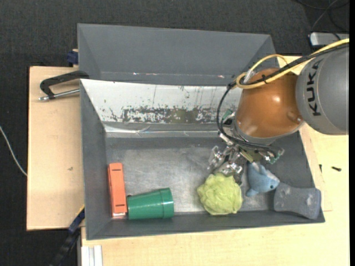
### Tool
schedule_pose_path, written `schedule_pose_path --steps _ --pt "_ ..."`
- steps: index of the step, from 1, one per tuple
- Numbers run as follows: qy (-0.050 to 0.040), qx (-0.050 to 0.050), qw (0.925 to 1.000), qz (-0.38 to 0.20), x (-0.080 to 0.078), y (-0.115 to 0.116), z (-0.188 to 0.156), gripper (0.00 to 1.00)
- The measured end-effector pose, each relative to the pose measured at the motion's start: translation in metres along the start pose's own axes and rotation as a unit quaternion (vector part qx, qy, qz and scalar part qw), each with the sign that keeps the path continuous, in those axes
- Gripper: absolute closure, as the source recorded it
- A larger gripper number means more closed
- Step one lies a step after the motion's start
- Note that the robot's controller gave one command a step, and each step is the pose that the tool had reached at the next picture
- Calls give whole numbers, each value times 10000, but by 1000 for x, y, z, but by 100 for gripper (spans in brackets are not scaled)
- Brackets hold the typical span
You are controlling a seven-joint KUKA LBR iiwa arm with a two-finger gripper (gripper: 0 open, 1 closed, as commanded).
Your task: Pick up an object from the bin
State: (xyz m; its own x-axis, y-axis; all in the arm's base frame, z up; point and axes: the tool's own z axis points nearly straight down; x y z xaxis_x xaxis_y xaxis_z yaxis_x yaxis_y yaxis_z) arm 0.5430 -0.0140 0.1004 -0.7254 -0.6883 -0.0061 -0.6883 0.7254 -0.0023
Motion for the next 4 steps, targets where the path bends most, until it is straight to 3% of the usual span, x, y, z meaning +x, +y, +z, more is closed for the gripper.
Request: schedule_pose_path --steps 1,2,3,4 --pt "-9 4 10000 0 -1 0 -1 0" --pt "-10 4 10000 -1 -1 0 -1 0" --pt "-18 43 9869 -1612 37 13 27 100" --pt "-18 43 9869 -1612 37 13 27 100"
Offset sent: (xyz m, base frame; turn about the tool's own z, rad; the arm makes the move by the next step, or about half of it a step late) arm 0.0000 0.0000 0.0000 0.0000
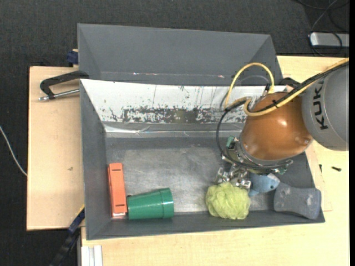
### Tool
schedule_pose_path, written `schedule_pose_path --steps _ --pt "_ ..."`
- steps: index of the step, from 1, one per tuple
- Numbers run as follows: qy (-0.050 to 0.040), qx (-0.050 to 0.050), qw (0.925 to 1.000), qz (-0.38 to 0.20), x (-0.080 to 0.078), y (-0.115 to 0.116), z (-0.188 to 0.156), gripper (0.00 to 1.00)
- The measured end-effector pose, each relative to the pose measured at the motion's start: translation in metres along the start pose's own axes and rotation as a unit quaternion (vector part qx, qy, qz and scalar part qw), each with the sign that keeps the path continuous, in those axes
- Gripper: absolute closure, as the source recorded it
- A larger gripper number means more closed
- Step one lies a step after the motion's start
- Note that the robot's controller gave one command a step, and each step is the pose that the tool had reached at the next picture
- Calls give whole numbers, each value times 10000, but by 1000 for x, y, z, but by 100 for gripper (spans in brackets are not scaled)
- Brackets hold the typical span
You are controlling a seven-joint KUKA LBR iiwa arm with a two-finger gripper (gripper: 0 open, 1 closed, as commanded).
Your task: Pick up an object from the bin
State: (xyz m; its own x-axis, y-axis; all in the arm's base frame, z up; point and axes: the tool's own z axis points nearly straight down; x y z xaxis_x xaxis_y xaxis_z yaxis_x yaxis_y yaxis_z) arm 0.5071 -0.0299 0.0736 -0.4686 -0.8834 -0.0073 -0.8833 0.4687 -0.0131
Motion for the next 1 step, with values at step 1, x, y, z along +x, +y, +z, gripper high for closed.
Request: schedule_pose_path --steps 1 --pt "16 -55 9997 -230 2 -11 -104 100"
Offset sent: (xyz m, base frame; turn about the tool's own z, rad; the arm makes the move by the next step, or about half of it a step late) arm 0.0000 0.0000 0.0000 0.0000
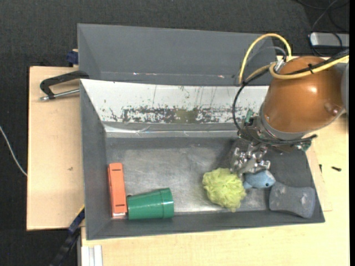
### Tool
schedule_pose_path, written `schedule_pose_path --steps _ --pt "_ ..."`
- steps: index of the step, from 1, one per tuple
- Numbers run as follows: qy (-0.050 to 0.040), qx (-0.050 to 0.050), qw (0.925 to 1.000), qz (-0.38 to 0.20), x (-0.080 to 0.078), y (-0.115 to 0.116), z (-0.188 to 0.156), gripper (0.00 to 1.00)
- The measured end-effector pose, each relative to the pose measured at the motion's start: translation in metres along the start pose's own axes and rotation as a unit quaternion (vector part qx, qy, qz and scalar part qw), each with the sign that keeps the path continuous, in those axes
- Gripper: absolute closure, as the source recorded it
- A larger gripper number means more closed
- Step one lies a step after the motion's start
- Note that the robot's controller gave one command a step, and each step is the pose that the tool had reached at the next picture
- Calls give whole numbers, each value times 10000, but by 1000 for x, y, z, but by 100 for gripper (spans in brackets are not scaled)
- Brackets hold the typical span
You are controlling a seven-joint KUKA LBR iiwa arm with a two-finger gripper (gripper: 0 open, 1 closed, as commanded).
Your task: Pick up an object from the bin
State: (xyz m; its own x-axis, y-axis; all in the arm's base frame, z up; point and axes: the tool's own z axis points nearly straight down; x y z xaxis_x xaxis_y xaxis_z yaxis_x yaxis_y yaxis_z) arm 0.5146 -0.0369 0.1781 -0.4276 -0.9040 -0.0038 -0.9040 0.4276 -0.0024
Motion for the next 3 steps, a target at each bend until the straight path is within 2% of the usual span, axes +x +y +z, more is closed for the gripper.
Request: schedule_pose_path --steps 1,2,3 --pt "1 -3 10000 -2 0 0 0 100" --pt "2 -5 9978 666 -5 3 -11 100" --pt "0 7 9886 1504 -13 -6 4 100"
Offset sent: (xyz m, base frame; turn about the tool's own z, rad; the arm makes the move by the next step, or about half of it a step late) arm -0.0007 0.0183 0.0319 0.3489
